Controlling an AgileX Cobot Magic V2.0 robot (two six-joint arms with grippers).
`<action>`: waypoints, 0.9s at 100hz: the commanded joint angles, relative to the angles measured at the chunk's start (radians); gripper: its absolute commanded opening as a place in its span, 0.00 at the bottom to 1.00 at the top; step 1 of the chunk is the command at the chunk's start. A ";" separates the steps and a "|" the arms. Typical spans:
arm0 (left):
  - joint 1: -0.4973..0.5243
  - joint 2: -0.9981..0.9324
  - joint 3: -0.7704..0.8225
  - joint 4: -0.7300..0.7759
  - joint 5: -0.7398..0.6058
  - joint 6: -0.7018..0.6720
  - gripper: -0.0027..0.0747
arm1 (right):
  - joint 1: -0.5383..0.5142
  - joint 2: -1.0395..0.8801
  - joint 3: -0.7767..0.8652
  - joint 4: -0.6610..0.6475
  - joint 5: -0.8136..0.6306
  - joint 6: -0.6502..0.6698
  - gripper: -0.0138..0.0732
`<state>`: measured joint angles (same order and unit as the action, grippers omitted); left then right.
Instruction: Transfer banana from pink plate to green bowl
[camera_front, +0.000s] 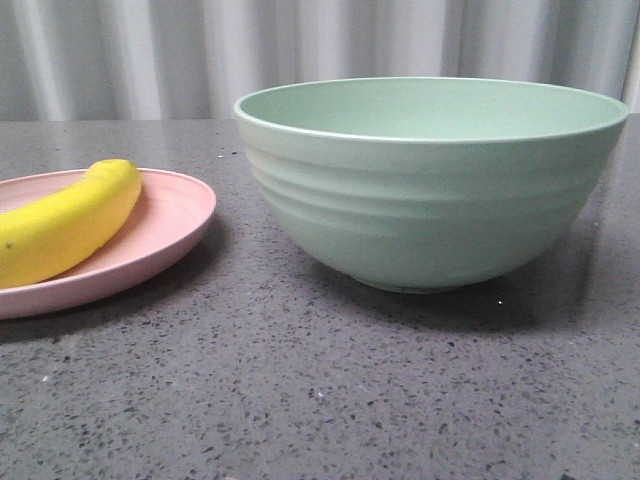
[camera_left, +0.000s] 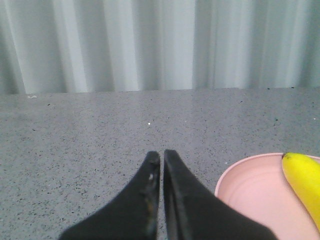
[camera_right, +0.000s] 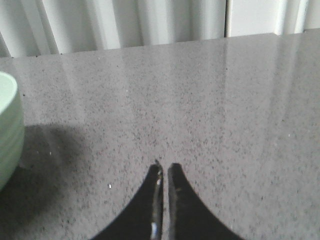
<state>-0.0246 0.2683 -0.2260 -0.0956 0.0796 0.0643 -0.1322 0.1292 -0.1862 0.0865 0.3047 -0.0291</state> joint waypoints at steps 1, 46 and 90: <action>0.000 0.076 -0.069 -0.009 -0.112 -0.001 0.01 | -0.003 0.100 -0.108 -0.012 -0.048 -0.003 0.09; 0.000 0.260 -0.106 -0.011 -0.309 -0.001 0.43 | -0.003 0.427 -0.287 0.026 -0.057 -0.003 0.09; -0.085 0.376 -0.301 -0.011 0.043 -0.024 0.56 | -0.003 0.456 -0.287 0.046 -0.059 -0.003 0.09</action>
<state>-0.0619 0.5989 -0.4233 -0.0990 0.0836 0.0530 -0.1322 0.5763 -0.4379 0.1299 0.3280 -0.0291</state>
